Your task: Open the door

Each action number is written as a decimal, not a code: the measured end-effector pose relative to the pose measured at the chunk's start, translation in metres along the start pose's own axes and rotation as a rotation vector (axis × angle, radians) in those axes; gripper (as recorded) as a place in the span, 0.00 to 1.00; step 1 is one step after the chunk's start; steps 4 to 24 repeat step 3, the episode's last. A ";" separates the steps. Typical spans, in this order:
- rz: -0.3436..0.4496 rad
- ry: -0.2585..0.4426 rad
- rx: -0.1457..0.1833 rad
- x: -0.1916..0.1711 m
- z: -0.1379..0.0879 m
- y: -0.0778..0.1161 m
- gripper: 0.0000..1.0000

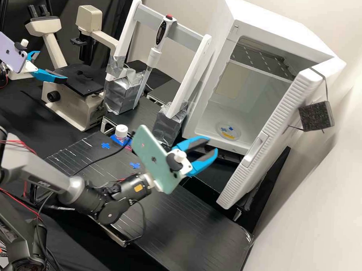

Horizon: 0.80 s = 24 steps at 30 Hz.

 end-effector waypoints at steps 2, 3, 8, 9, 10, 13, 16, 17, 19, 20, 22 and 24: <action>-0.027 0.044 0.025 -0.011 -0.008 -0.011 1.00; -0.046 0.064 0.039 -0.016 -0.011 -0.017 1.00; -0.046 0.064 0.039 -0.016 -0.011 -0.017 1.00; -0.046 0.064 0.039 -0.016 -0.011 -0.017 1.00; -0.046 0.064 0.039 -0.016 -0.011 -0.017 1.00; -0.046 0.064 0.039 -0.016 -0.011 -0.017 1.00; -0.046 0.064 0.039 -0.016 -0.011 -0.017 1.00; -0.046 0.064 0.039 -0.016 -0.011 -0.017 1.00; -0.046 0.064 0.039 -0.016 -0.011 -0.017 1.00; -0.046 0.064 0.039 -0.016 -0.011 -0.017 1.00; -0.046 0.064 0.039 -0.016 -0.011 -0.017 1.00; -0.046 0.064 0.039 -0.016 -0.011 -0.017 1.00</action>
